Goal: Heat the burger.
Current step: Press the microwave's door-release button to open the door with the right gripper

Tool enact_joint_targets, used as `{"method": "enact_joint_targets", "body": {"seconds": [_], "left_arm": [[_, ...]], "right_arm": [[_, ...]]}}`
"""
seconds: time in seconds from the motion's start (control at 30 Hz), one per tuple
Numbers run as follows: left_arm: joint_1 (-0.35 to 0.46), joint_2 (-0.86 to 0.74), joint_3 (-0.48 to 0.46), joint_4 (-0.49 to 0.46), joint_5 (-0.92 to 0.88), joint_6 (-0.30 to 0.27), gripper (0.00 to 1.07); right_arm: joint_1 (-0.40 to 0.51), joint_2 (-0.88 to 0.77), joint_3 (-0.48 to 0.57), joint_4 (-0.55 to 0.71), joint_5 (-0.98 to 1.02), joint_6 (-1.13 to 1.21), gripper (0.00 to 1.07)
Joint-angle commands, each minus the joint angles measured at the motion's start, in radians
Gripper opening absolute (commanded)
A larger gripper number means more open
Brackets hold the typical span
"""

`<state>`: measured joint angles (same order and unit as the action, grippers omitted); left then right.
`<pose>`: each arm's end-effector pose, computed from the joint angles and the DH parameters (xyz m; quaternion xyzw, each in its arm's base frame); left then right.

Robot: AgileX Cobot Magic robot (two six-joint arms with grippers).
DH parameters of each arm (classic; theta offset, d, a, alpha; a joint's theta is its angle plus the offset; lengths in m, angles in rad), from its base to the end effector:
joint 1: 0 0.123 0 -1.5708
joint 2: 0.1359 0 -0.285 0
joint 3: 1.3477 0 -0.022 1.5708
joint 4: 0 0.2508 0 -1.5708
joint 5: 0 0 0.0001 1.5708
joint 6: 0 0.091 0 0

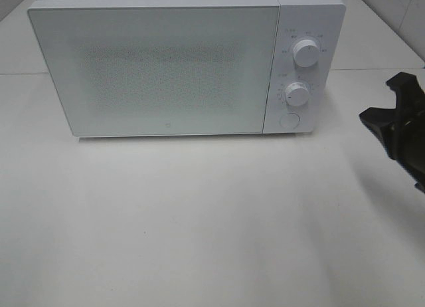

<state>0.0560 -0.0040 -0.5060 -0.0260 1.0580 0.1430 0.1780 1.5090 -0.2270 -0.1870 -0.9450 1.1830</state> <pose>-0.0059 -0.0024 0.2792 0.0375 0.8490 0.0394 0.5256 0.2147 0.0525 0.1590 0.3001 0.7322 0.4047 0.4583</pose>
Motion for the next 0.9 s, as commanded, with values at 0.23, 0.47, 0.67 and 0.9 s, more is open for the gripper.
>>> {"method": "enact_joint_targets", "body": {"seconds": [0.23, 0.47, 0.67, 0.9], "left_arm": [[0.001, -0.017, 0.001, -0.005, -0.013, -0.003, 1.03], [0.001, -0.017, 0.001, -0.005, -0.013, -0.003, 1.03], [0.001, -0.017, 0.001, -0.005, -0.013, -0.003, 1.03], [0.001, -0.017, 0.001, -0.005, -0.013, -0.003, 1.03]], "right_arm": [[0.184, 0.197, -0.053, 0.335, -0.059, 0.075, 0.0], [0.19, 0.31, -0.222, 0.378, 0.014, 0.16, 0.0], [0.19, 0.354, -0.285, 0.39, 0.076, 0.193, 0.0], [0.199, 0.416, -0.382, 0.391, 0.14, 0.211, 0.0]]}}
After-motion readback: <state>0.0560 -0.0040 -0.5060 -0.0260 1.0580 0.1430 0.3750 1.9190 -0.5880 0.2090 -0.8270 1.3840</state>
